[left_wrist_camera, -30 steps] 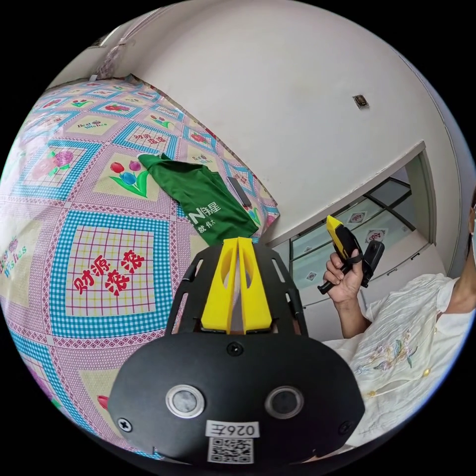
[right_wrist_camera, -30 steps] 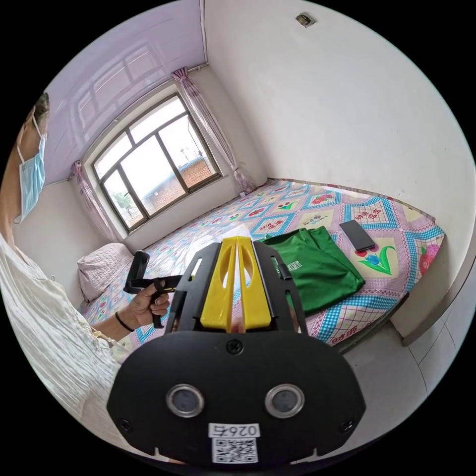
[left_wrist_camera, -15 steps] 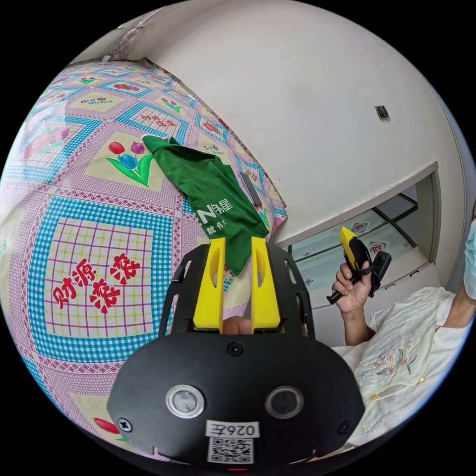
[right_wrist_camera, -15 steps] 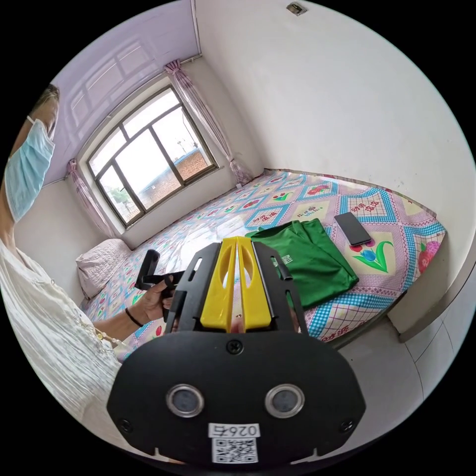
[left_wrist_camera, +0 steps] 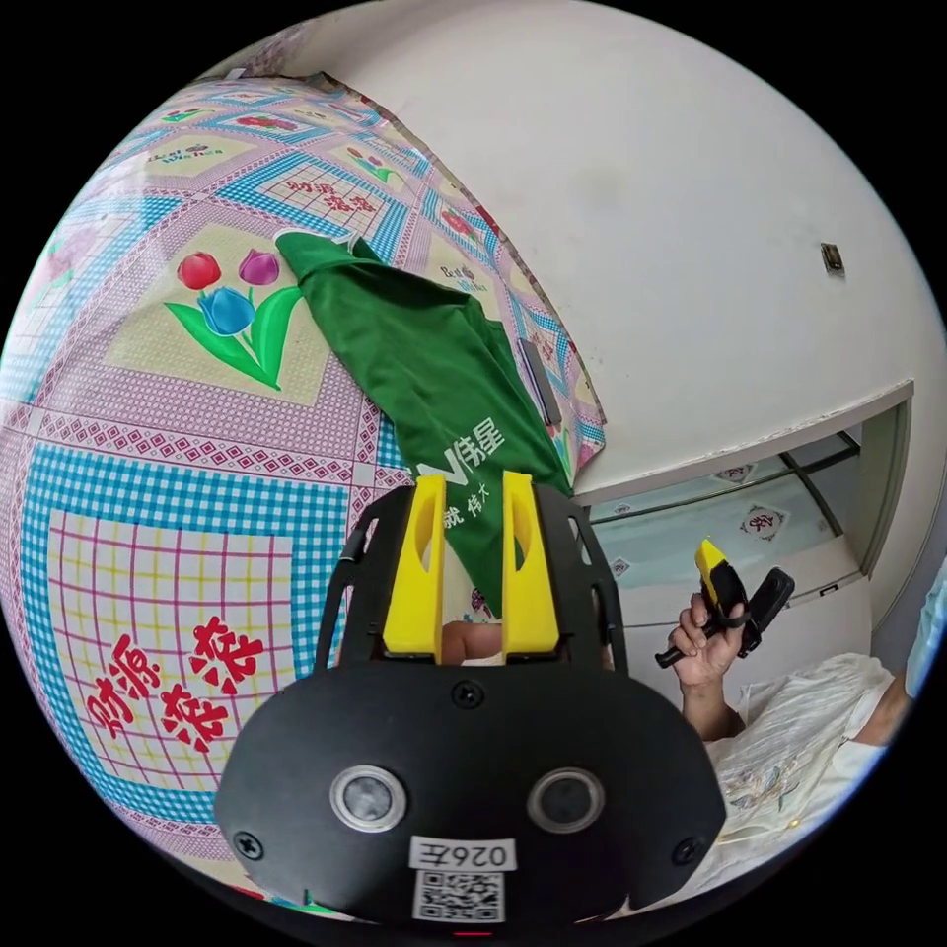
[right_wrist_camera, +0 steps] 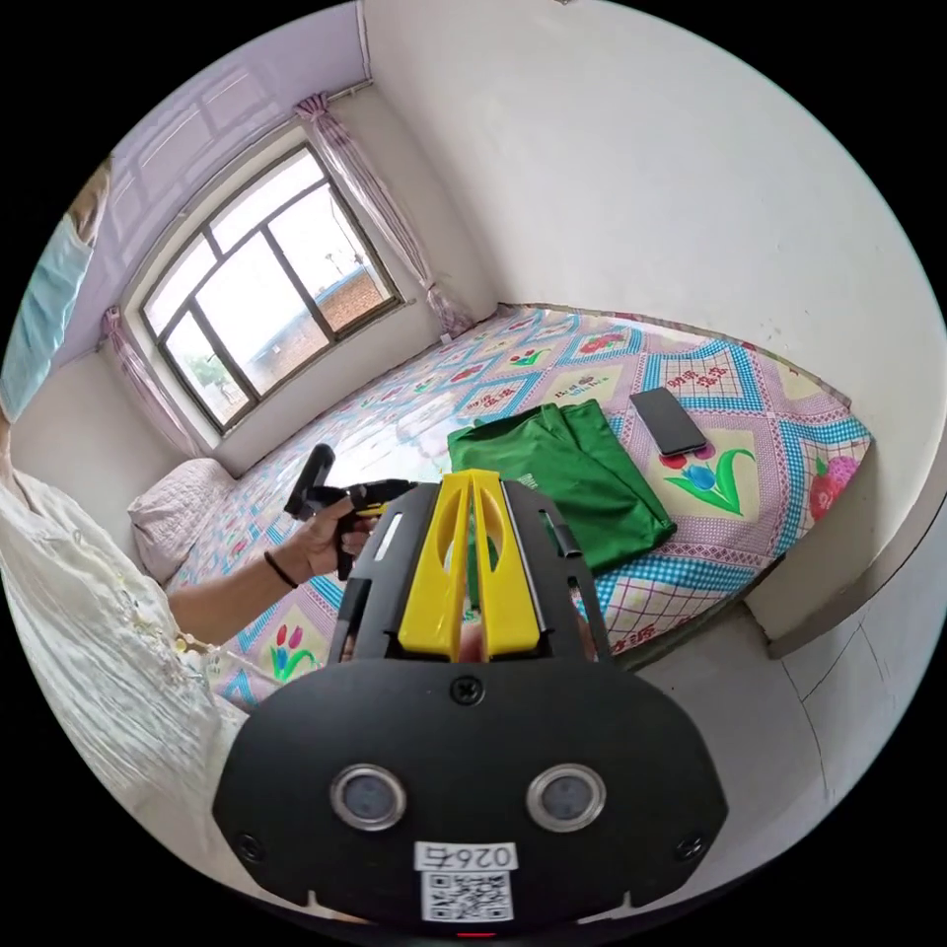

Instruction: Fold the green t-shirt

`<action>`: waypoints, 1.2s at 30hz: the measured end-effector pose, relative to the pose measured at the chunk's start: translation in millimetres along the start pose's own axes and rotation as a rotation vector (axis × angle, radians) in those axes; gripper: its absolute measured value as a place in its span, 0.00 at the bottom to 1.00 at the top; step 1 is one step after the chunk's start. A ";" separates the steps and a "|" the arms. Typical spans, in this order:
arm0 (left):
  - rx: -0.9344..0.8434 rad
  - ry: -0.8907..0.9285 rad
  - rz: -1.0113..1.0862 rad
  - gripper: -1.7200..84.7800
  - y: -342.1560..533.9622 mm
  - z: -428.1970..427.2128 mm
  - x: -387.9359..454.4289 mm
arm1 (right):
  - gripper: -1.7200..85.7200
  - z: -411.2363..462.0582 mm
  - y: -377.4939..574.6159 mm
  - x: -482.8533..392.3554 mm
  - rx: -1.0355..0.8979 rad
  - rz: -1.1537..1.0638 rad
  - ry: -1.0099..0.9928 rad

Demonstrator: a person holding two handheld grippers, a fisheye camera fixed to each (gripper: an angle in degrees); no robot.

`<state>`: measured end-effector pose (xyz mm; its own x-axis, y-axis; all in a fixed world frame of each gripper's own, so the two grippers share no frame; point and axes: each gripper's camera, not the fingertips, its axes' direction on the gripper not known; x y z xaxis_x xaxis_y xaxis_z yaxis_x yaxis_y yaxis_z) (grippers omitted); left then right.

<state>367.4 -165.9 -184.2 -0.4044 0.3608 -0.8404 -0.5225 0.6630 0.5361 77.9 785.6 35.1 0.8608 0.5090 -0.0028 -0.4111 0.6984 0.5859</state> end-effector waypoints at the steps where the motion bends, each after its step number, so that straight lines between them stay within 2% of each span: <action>1: 0.005 -0.006 -0.009 0.13 -5.2 -0.1 -3.8 | 0.01 11.0 3.1 -8.1 -0.037 -0.044 0.042; 10: -0.029 -0.068 -0.080 0.17 -57.4 6.1 -35.2 | 0.10 121.4 47.8 -84.1 -0.235 -0.420 0.304; 17: -0.118 -0.082 -0.094 0.18 -95.9 34.0 -41.4 | 0.13 186.2 70.4 -117.1 -0.330 -0.583 0.366; 19: -0.121 -0.105 -0.112 0.15 -99.0 41.3 -41.3 | 0.13 206.6 76.3 -119.0 -0.356 -0.616 0.392; 27: -0.158 -0.153 -0.071 0.06 -102.1 48.5 -36.7 | 0.01 238.2 72.0 -117.2 -0.397 -0.685 0.513; 36: -0.125 -0.149 -0.061 0.04 -62.9 -21.5 -51.7 | 0.01 191.5 25.3 -107.5 -0.395 -0.551 0.178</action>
<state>405.0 -240.4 -172.8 -0.2583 0.4216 -0.8692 -0.6353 0.6038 0.4816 32.4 652.2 205.4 0.9268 0.0795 -0.3671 -0.0364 0.9918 0.1227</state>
